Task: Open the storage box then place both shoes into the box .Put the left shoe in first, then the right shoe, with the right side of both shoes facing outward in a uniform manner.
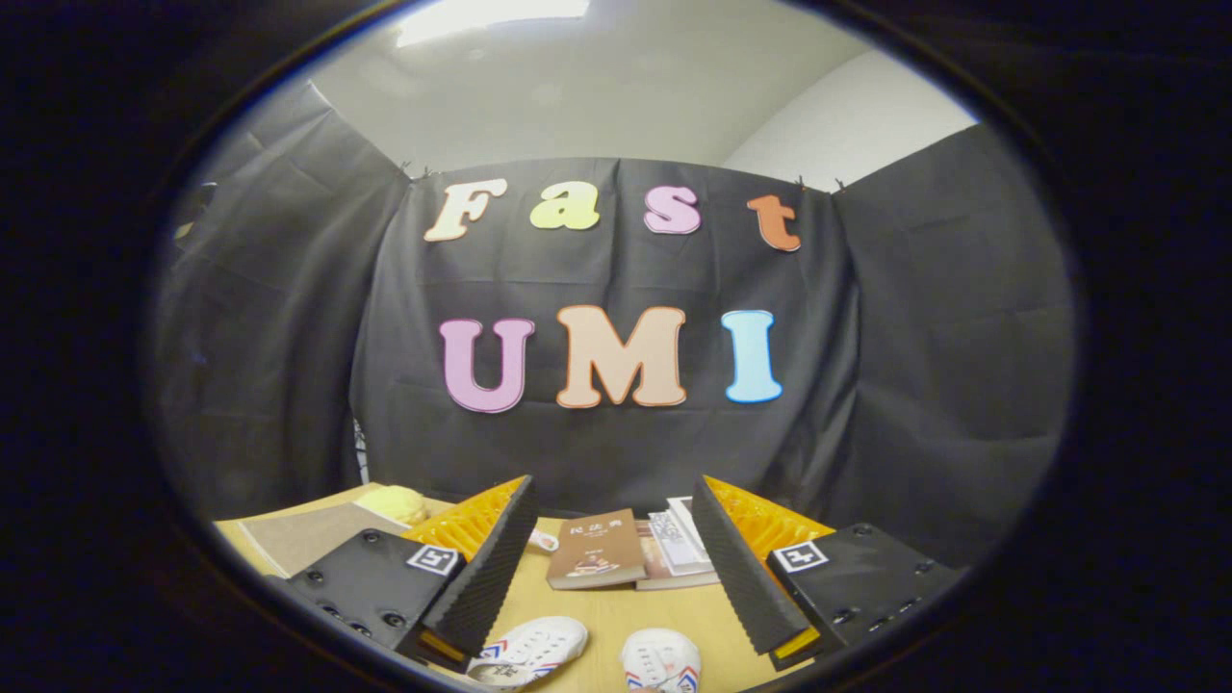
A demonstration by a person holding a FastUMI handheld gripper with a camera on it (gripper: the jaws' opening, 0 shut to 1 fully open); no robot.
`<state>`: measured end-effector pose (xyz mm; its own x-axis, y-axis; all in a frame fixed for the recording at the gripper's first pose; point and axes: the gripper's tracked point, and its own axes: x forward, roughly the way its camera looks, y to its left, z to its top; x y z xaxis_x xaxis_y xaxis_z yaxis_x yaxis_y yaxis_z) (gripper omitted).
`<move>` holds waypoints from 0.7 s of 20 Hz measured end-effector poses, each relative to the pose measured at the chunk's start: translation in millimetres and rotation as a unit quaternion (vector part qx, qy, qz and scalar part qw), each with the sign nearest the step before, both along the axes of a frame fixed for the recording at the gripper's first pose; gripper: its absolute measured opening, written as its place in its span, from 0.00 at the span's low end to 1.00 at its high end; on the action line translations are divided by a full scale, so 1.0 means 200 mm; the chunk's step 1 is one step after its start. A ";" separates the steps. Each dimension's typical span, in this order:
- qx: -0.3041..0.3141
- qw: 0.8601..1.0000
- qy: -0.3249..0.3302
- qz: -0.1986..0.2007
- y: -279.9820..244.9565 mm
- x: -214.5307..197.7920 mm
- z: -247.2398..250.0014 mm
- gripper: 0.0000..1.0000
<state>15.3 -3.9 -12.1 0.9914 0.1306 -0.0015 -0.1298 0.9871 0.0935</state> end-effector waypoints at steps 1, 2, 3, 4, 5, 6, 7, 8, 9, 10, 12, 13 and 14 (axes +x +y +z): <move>0.014 1.000 0.005 0.012 0.03 0.00 -0.02 1.00; 0.029 0.999 0.013 0.020 0.04 0.00 -0.03 1.00; 0.044 0.998 0.021 0.026 0.04 0.00 -0.06 1.00; 0.060 0.997 0.028 0.033 0.06 0.01 -0.07 1.00; 0.074 0.996 0.031 0.039 0.08 0.00 -0.08 1.00; 0.087 0.994 0.035 0.047 0.10 0.00 -0.09 1.00; 0.096 0.993 0.044 0.058 0.14 -0.01 -0.13 1.00; 0.103 0.991 0.056 0.071 0.18 -0.02 -0.17 1.00; 0.112 0.988 0.069 0.086 0.22 -0.04 -0.21 1.00; 0.121 0.984 0.081 0.100 0.27 -0.05 -0.24 1.00; 0.142 0.976 0.106 0.128 0.36 -0.08 -0.30 1.00; 0.150 0.971 0.118 0.141 0.39 -0.08 -0.34 1.00; 0.160 0.966 0.132 0.155 0.44 -0.10 -0.37 1.00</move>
